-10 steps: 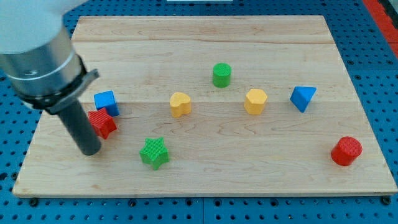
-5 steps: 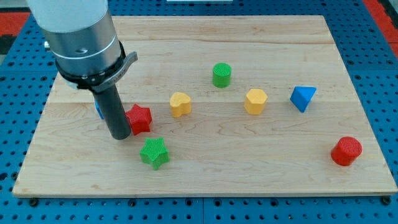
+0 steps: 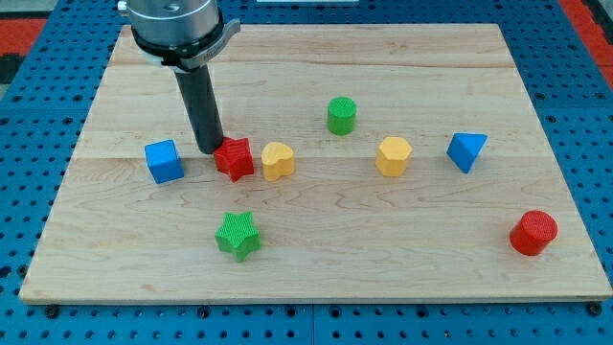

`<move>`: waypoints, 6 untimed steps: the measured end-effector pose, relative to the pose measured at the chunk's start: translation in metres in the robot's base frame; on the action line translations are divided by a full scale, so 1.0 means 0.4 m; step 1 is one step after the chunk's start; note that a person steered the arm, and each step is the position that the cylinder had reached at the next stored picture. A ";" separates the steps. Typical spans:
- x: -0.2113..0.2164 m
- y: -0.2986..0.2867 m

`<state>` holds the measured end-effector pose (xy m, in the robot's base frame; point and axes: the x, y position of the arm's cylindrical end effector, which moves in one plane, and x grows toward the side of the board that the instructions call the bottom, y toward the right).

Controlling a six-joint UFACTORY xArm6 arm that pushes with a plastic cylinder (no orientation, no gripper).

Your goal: Move the red star closer towards the green star

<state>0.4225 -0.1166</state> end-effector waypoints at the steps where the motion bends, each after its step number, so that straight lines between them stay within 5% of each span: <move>1: -0.078 0.017; 2: -0.159 0.038; 6: 0.100 -0.013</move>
